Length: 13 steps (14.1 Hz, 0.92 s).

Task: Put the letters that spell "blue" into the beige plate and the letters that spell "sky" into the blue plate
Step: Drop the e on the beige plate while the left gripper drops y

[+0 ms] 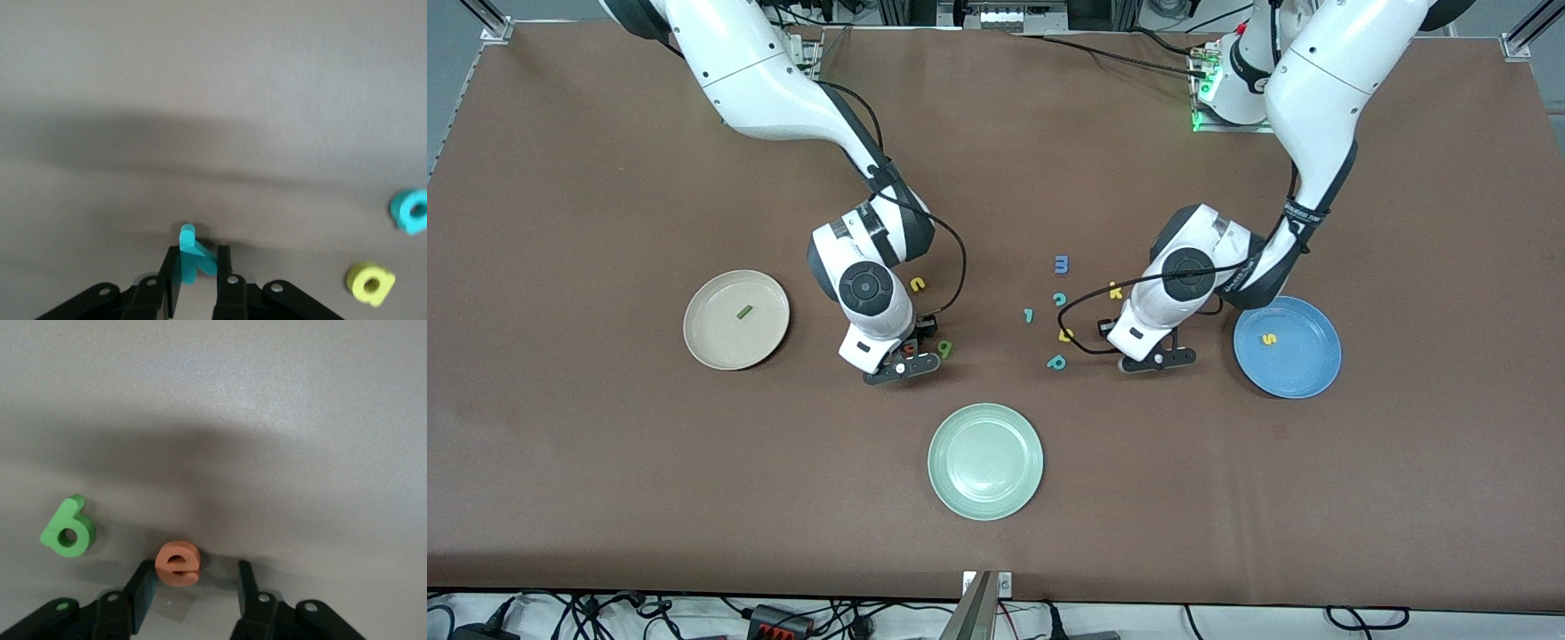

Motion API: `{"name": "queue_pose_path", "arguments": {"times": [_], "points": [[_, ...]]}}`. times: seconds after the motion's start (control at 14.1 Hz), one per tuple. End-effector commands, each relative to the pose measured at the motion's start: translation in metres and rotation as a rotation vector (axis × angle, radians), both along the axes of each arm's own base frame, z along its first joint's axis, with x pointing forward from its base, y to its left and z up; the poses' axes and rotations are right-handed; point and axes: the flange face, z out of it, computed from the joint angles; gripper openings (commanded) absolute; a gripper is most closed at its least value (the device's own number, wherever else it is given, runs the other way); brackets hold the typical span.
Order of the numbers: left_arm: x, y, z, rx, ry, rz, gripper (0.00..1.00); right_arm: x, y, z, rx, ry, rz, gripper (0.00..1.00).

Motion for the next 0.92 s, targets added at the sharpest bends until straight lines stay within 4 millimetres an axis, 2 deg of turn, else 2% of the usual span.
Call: {"name": "queue_pose_path", "arguments": {"times": [0.0, 0.07, 0.14, 0.28, 0.43, 0.5, 0.57, 0.71, 0.78, 0.85], "points": [[0.014, 0.034, 0.049, 0.063, -0.019, -0.049, 0.15, 0.004, 0.005, -0.001, -0.004, -0.021, 0.001, 0.51], [0.023, 0.059, 0.056, 0.086, -0.003, -0.054, 0.15, 0.005, 0.005, 0.0, -0.001, -0.023, 0.002, 0.51], [0.032, 0.093, 0.069, 0.1, 0.012, -0.063, 0.15, 0.006, 0.006, 0.002, 0.0, -0.025, 0.002, 0.44], [0.037, 0.145, 0.081, 0.119, 0.06, -0.137, 0.15, 0.007, 0.005, 0.002, 0.0, -0.026, 0.003, 0.36], [0.033, 0.19, 0.071, 0.121, 0.13, -0.144, 0.15, 0.007, 0.002, 0.0, -0.003, -0.022, -0.005, 0.24], [0.029, 0.208, 0.059, 0.117, 0.165, -0.129, 0.15, 0.009, 0.002, 0.004, 0.003, -0.027, -0.012, 0.23], [0.023, 0.219, 0.043, 0.111, 0.197, -0.116, 0.15, 0.011, -0.003, 0.005, 0.003, -0.027, -0.033, 0.19], [0.019, 0.225, 0.029, 0.105, 0.22, -0.109, 0.15, 0.018, -0.015, 0.007, -0.001, -0.03, -0.089, 0.17], [0.018, 0.236, 0.026, 0.099, 0.227, -0.092, 0.21, 0.026, -0.029, 0.016, 0.002, -0.037, -0.111, 0.17], [0.018, 0.238, 0.024, 0.097, 0.23, -0.092, 0.39, 0.031, -0.036, 0.024, 0.005, -0.044, -0.119, 0.17]]}}
